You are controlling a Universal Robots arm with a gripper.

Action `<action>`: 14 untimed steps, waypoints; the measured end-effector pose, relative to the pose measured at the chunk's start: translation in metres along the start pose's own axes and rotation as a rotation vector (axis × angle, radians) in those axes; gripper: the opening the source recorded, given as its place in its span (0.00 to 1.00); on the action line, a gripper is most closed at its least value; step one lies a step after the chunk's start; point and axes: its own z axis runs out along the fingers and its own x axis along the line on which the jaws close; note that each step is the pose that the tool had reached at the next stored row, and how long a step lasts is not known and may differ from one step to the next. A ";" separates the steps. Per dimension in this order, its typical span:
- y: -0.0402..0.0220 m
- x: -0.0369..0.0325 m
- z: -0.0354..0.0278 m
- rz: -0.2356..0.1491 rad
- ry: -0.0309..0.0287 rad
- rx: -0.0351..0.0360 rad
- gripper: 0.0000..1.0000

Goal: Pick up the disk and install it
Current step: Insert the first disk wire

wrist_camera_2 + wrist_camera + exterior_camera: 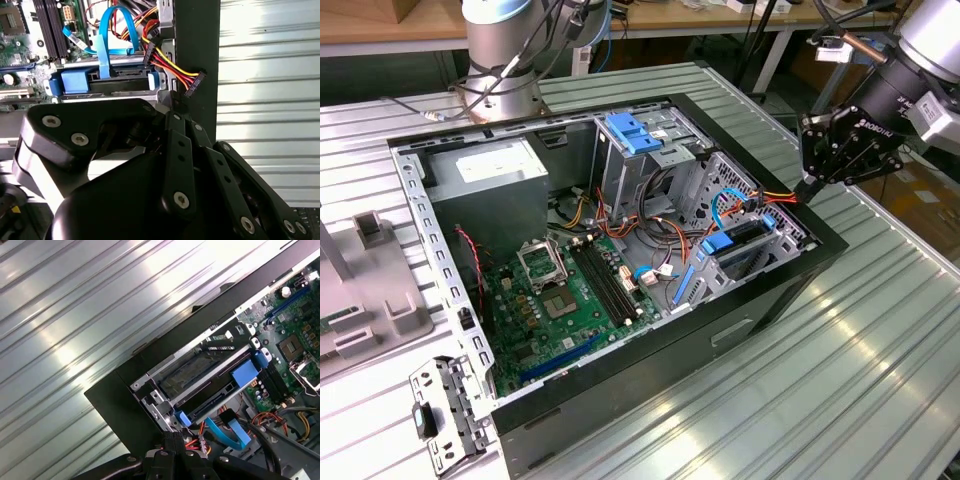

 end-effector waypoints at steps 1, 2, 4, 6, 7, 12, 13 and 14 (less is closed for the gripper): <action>0.0000 0.0000 0.0000 -0.016 -0.0005 -0.0022 0.11; 0.0000 0.0000 0.0000 -0.018 -0.0005 -0.0023 0.11; 0.0000 0.0000 0.0000 -0.018 -0.0006 -0.0025 0.11; 0.0000 0.0000 0.0000 -0.018 -0.0006 -0.0025 0.11; 0.0000 0.0000 0.0000 -0.018 -0.0006 -0.0026 0.11; 0.0000 0.0000 0.0000 -0.019 -0.0006 -0.0026 0.36; 0.0000 0.0000 0.0000 -0.019 -0.0007 -0.0027 0.36; 0.0000 0.0000 0.0000 -0.019 -0.0007 -0.0026 0.42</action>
